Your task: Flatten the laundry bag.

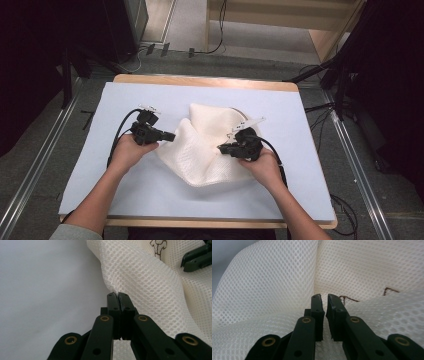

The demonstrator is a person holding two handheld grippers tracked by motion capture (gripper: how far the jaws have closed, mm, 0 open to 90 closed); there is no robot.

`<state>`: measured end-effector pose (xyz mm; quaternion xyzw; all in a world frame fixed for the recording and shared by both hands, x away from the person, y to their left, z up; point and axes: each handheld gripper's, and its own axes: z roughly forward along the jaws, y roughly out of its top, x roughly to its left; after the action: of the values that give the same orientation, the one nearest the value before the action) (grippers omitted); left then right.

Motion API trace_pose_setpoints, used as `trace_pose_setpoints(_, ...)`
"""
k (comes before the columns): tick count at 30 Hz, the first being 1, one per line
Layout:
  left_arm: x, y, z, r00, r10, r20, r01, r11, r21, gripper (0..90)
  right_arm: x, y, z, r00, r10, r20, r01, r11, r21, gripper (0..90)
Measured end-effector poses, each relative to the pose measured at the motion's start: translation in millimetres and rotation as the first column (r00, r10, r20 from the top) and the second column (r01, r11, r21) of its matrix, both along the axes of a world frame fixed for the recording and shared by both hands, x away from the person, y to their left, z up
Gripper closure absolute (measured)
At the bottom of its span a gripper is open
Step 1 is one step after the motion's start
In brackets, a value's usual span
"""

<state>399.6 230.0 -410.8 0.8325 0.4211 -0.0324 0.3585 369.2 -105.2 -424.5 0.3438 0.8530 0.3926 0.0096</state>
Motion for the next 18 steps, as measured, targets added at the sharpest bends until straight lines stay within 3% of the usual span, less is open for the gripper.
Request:
trace_pose_setpoints(6,-9.9,12.1,11.3,0.9993,0.022,0.031,-0.021,0.9994,-0.029,90.0,4.9,-18.4,15.2,0.9959,-0.065,0.063,0.064,0.998,0.021,74.4)
trace_pose_setpoints(8,-14.8,15.6,14.2,0.999,0.028,0.036,-0.026,0.9989,-0.039,90.0,10.5,-30.9,20.6,0.989,-0.111,0.098,0.11,0.994,0.019,71.2)
trace_pose_setpoints(12,-21.3,16.5,17.2,0.9986,0.029,0.045,-0.027,0.9987,-0.043,90.0,18.8,-41.8,23.3,0.9779,-0.174,0.116,0.172,0.985,0.023,59.7)
trace_pose_setpoints(14,-23.8,16.6,17.9,0.9986,0.027,0.045,-0.025,0.9988,-0.043,90.0,24.2,-45.0,23.1,0.9682,-0.213,0.131,0.212,0.977,0.019,52.8)
trace_pose_setpoints(18,-27.7,17.3,18.0,0.9985,0.028,0.046,-0.026,0.9987,-0.044,90.0,33.2,-48.1,21.5,0.9579,-0.249,0.143,0.25,0.968,0.011,47.2)
